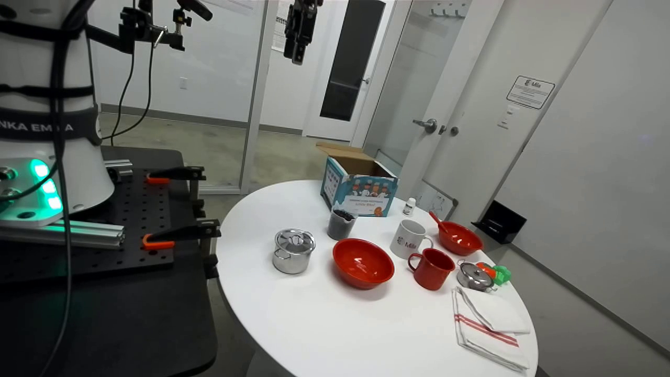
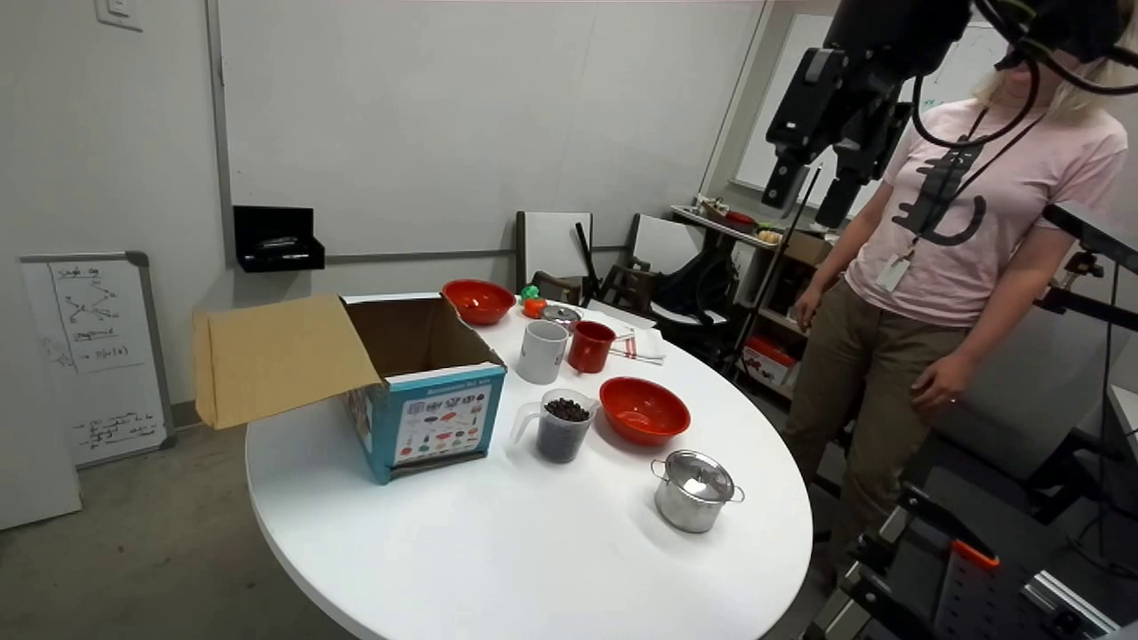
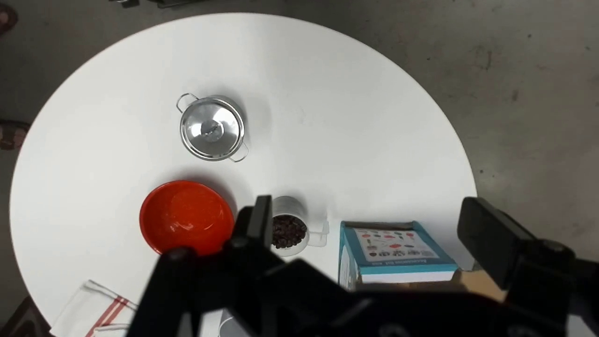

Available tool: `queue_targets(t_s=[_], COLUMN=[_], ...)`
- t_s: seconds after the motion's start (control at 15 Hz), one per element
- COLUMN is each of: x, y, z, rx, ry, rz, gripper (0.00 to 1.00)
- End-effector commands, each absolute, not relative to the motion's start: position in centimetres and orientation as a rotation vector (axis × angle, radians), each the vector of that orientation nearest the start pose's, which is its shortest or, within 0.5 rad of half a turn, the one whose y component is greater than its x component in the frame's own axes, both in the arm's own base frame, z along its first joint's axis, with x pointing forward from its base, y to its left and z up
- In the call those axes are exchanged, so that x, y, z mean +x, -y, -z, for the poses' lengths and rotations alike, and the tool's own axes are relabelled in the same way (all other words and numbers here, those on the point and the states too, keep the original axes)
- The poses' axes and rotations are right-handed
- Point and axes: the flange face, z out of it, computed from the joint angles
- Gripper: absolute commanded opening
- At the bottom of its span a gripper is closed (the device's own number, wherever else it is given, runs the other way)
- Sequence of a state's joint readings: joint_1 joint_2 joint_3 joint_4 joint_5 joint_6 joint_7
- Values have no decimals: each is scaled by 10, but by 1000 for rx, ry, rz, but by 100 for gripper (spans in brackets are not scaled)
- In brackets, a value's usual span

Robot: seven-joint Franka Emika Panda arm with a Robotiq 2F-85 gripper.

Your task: Pour some contents of the jug into the bowl

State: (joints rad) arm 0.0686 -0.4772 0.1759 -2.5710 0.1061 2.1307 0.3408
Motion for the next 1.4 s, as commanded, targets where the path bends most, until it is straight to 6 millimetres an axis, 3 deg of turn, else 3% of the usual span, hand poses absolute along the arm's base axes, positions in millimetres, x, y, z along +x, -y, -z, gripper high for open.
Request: queue_targets(t_s=[0.0, 0.4, 0.6, 0.87, 1.13, 1.33], x=[404, 472, 514, 555, 581, 583], y=[-95, -95, -96, -93, -91, -85], z=[-425, -400, -373, -332, -302, -284], rx=[-2981, -2860, -2881, -2911, -2848, -2775], ry=[-511, -867, -1035, -1254, -1388, -1481], rz=[115, 327, 339, 273, 148, 111], gripper=[100, 100, 100, 100, 100, 100])
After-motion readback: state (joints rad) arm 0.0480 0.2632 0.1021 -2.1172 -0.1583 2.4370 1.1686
